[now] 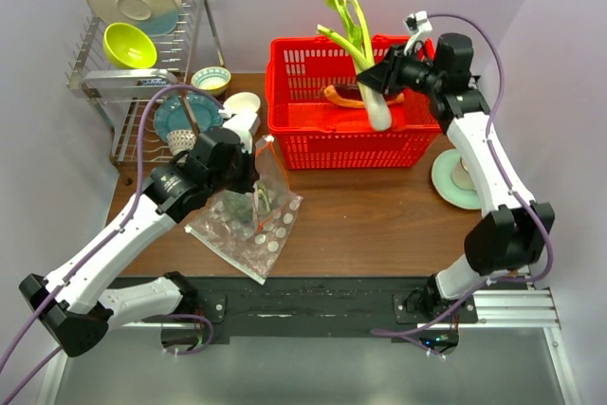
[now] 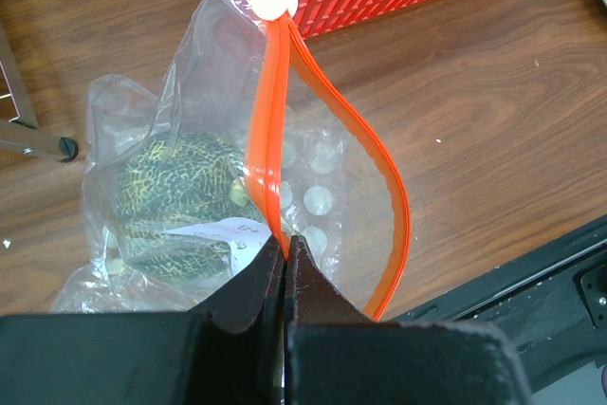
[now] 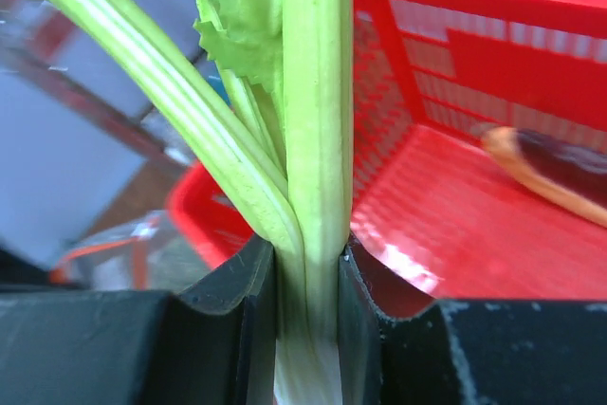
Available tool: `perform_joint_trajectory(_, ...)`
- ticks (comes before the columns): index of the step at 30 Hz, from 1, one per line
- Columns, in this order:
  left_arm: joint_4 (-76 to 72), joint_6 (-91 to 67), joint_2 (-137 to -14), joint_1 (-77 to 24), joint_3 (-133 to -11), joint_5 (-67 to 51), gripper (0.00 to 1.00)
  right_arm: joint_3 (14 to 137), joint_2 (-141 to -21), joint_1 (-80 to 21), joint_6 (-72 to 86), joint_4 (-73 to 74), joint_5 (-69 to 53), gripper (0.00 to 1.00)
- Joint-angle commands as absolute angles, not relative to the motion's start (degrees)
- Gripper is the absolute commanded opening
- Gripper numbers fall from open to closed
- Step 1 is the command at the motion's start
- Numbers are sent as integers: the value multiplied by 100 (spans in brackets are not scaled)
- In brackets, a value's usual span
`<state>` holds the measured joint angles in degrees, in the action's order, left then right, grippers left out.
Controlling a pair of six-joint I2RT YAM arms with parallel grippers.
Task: Place the food in the zip-top bag and seal the zipper
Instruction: Adjust the bin at the center of the board.
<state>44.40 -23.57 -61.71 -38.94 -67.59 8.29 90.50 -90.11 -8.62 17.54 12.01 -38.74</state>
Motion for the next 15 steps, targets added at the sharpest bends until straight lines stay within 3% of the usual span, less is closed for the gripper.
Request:
perform_joint_trajectory(1, 4245, -2461, -5985, -3858, -6873, 809, 0, 8370, -8316, -896, 3179, -982, -4807, 0)
perform_joint_trajectory(6, 4140, -2584, -5959, -3858, -6987, 642, 0, 7323, -7885, -1142, 4883, -3272, -4966, 0)
perform_joint_trajectory(15, 4052, -2883, -6152, -3858, -7462, 194, 0, 6006, -7076, -2732, 4403, -3951, -3930, 0)
